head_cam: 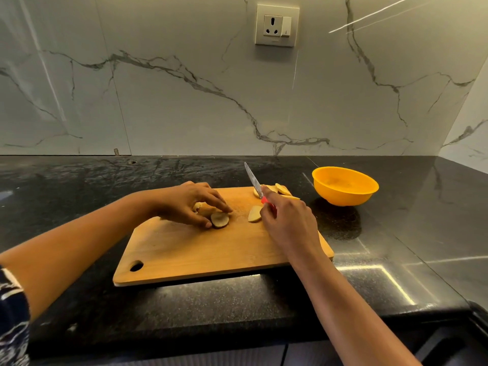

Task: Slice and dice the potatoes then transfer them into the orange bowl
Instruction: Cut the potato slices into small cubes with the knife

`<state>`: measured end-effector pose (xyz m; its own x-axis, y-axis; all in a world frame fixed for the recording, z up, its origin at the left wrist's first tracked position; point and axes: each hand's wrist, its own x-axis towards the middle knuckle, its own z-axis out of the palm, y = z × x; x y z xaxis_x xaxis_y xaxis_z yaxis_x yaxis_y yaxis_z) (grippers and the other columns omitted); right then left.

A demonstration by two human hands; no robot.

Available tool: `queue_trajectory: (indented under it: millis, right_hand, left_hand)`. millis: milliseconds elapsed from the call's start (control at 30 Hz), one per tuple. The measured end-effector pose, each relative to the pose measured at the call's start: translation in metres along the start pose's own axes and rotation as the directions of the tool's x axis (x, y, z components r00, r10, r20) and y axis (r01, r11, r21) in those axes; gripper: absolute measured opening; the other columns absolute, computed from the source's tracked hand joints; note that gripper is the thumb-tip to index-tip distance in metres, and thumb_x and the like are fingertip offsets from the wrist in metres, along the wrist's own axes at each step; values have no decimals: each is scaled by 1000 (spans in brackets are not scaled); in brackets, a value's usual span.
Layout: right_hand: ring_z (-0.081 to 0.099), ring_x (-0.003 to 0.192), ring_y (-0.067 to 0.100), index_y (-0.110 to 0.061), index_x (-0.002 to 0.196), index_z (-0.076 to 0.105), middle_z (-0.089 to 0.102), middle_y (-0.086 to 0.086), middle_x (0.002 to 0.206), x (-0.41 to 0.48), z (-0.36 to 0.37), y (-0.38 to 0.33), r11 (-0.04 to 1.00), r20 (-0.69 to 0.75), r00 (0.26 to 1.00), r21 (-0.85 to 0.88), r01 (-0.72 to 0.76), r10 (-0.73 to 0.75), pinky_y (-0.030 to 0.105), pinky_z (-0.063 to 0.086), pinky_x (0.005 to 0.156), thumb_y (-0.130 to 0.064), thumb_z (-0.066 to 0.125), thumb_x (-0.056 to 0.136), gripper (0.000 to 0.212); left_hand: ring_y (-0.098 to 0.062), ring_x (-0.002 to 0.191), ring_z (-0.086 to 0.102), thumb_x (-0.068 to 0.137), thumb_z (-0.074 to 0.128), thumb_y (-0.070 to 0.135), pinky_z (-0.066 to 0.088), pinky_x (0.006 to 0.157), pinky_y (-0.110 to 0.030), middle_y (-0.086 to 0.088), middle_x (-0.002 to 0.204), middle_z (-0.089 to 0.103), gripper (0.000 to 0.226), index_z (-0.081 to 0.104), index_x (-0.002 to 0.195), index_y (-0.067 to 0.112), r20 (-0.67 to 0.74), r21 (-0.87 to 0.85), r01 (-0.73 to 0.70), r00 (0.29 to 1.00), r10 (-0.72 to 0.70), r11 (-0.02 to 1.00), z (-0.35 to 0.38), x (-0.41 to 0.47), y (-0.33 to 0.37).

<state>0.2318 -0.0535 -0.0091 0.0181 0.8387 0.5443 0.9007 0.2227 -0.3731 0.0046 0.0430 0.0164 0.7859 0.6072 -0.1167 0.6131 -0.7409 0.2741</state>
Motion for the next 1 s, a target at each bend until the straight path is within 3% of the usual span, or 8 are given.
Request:
queue_trajectory:
  millis: [133,233,433,567,700,800,900,1000]
  right_hand:
    - [62,94,9,-27,144,38,68,-3,114,0,0,0,1000,-4,1000,7,-5,5,16,41,74,-29,47,99,46]
    - [62,96,9,-28,144,38,68,-3,115,-1,-1,-2,1000,7,1000,1,-6,6,18,44,77,-29,46,99,46]
    - [62,93,10,-30,144,38,68,-3,111,-3,-5,-9,1000,19,1000,-26,-1,2,23,48,77,-30,46,99,45]
    - [60,88,10,-32,144,38,68,-5,109,-11,-14,-14,998,71,997,-50,44,-40,23,45,67,-30,44,99,45]
    - [59,98,11,-34,145,36,66,-6,113,-18,-15,-20,992,148,987,-105,74,-58,25,47,73,-34,41,100,45]
    - [58,103,14,-34,145,36,65,-5,117,-20,-12,-21,990,187,981,-124,68,-44,29,48,80,-35,40,100,45]
    - [58,100,14,-33,145,35,65,-5,115,-26,-10,-22,990,199,979,-124,62,-36,29,50,80,-36,39,100,46]
    - [59,97,13,-32,146,34,65,-5,113,-32,-9,-24,992,198,980,-115,55,-31,29,52,80,-36,40,100,47]
  left_hand:
    - [3,112,38,84,67,34,32,96,-20,24,118,48,37,60,120,37,-8,-63,28,1000,-28,998,-6,5,6]
    - [-7,107,46,80,70,34,41,95,-28,17,112,54,32,64,112,36,-47,-131,48,997,-55,990,-5,4,8]
    - [-4,92,50,79,71,37,45,81,-23,17,98,59,26,67,104,31,-232,-97,102,965,-122,990,9,-1,15]
    - [-5,86,50,72,58,62,45,73,-25,11,97,64,47,69,103,29,-368,-20,211,907,-204,977,22,-7,24]
    - [-2,81,49,77,58,62,33,65,-17,12,96,66,46,69,106,28,-510,89,344,822,-254,935,33,-7,34]
    - [-6,90,51,77,56,64,39,72,-23,9,108,65,52,66,113,27,-566,130,405,780,-268,905,38,-10,39]
    - [-8,94,54,79,60,55,45,81,-28,6,112,65,46,66,114,25,-595,-43,335,748,-294,941,37,-12,41]
    - [-4,84,54,84,64,40,45,78,-24,7,103,66,27,69,107,26,-512,-147,332,780,-359,932,27,-3,37]
